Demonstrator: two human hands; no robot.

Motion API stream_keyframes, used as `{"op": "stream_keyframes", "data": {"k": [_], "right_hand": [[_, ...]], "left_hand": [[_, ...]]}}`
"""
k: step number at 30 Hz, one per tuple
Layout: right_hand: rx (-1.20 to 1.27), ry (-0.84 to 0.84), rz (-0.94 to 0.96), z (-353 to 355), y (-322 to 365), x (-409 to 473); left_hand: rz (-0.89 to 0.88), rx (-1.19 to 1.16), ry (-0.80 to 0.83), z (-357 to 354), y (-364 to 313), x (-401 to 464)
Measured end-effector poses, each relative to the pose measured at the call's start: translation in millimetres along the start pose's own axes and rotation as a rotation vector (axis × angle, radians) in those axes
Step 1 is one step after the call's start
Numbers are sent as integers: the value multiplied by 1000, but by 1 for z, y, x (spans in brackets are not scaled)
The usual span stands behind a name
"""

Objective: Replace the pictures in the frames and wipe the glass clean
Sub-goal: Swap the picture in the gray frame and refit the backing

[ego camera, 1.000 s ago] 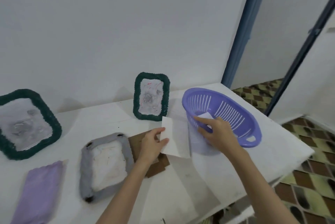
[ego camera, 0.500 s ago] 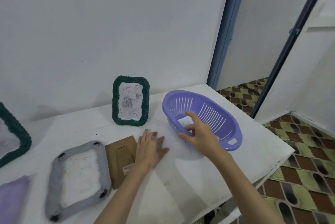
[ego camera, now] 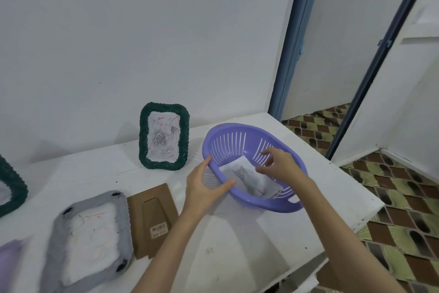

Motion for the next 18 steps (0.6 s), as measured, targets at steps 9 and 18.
{"op": "stream_keyframes", "data": {"k": [9, 18], "right_hand": [[-390, 227, 20, -39, -11, 21], [-344, -51, -35, -8, -18, 31]], "left_hand": [[-13, -23, 22, 3, 0, -3], [39, -35, 70, -1, -1, 5]]}}
Point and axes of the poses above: each hand's wrist, its own x-axis towards the middle knuckle, its own z-axis out of the back of the hand, y = z × x, the point moved 8 cm from there along x, towards the middle knuckle, and after that the axes turned 12 degrees about -x, right-handed, at the moved point
